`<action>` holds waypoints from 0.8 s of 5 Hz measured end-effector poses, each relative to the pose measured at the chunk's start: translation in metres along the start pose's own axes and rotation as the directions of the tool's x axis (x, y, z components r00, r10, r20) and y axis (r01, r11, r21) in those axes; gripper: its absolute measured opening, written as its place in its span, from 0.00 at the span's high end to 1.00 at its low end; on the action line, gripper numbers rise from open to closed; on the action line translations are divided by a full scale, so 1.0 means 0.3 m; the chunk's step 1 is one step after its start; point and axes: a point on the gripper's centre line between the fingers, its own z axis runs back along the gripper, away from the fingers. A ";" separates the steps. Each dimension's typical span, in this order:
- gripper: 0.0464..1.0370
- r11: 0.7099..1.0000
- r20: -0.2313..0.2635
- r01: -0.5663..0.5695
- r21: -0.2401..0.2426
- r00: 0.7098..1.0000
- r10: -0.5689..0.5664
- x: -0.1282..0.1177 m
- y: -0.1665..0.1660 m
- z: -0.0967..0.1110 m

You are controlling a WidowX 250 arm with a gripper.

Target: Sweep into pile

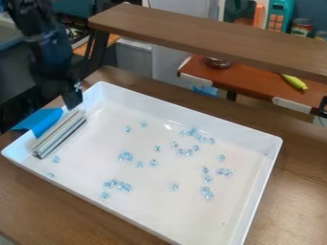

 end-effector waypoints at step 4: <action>0.04 0.989 0.016 -0.094 0.112 0.996 0.093 0.003 0.056 -0.176</action>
